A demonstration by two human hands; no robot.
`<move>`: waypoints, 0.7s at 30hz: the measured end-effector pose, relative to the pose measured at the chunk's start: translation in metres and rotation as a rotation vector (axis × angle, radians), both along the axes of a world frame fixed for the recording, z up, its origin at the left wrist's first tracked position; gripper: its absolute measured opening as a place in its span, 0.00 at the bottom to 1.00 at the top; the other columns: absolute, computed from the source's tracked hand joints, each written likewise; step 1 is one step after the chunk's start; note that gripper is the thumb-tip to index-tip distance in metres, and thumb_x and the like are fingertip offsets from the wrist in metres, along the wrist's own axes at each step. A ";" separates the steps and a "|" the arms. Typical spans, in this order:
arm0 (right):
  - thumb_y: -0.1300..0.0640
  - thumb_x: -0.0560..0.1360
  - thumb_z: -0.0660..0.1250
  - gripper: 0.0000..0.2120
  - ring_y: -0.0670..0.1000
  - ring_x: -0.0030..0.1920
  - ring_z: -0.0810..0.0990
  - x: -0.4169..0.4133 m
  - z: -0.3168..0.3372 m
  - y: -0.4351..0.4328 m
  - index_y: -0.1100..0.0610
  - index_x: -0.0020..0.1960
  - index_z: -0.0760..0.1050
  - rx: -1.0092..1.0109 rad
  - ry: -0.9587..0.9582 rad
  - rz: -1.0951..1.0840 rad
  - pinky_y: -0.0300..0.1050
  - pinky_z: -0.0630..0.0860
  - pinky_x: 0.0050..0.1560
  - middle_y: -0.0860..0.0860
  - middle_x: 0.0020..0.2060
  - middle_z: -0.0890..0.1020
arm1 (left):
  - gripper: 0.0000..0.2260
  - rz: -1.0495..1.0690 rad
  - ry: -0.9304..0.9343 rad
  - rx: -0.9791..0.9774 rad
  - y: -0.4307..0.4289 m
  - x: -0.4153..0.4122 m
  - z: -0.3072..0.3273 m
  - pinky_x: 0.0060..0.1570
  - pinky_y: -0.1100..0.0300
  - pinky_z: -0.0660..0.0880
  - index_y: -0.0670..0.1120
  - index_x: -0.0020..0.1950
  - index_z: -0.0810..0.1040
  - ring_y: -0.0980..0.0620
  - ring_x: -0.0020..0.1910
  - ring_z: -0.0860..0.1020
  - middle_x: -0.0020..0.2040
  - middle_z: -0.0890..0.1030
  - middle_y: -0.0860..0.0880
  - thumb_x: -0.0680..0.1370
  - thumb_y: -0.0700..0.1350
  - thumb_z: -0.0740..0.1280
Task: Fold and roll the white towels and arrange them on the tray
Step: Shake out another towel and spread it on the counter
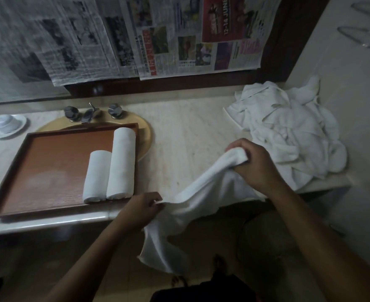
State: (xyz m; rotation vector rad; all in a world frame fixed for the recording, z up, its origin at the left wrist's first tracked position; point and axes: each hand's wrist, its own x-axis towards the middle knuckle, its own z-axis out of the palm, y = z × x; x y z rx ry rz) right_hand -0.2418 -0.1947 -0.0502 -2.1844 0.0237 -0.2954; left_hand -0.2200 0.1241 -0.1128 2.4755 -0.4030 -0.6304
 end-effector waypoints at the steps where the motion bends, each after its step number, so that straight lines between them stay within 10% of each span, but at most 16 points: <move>1: 0.59 0.71 0.72 0.10 0.38 0.50 0.83 0.005 0.002 0.010 0.46 0.49 0.79 0.029 0.017 0.077 0.34 0.78 0.50 0.38 0.46 0.84 | 0.05 0.001 -0.052 -0.013 -0.008 -0.004 0.001 0.51 0.53 0.81 0.51 0.54 0.80 0.53 0.49 0.83 0.49 0.83 0.54 0.80 0.49 0.71; 6: 0.60 0.75 0.71 0.07 0.38 0.46 0.83 0.024 0.004 0.067 0.48 0.48 0.84 -0.030 0.096 0.163 0.35 0.79 0.47 0.40 0.42 0.86 | 0.18 0.097 -0.263 -0.413 -0.066 -0.011 0.026 0.46 0.54 0.81 0.54 0.61 0.74 0.58 0.49 0.81 0.52 0.81 0.56 0.75 0.59 0.70; 10: 0.51 0.74 0.78 0.05 0.39 0.43 0.83 0.029 0.006 0.061 0.48 0.49 0.84 0.007 0.142 0.159 0.33 0.77 0.43 0.42 0.41 0.85 | 0.05 0.205 -0.377 -0.530 -0.063 0.009 0.046 0.41 0.49 0.81 0.51 0.52 0.76 0.59 0.43 0.80 0.44 0.81 0.55 0.84 0.51 0.64; 21: 0.54 0.81 0.68 0.05 0.51 0.47 0.81 -0.003 -0.087 -0.003 0.53 0.53 0.82 -0.331 0.719 0.366 0.47 0.77 0.46 0.49 0.47 0.82 | 0.12 0.374 -0.139 -0.661 -0.023 0.011 0.033 0.45 0.62 0.78 0.47 0.53 0.80 0.56 0.46 0.80 0.46 0.81 0.52 0.87 0.46 0.58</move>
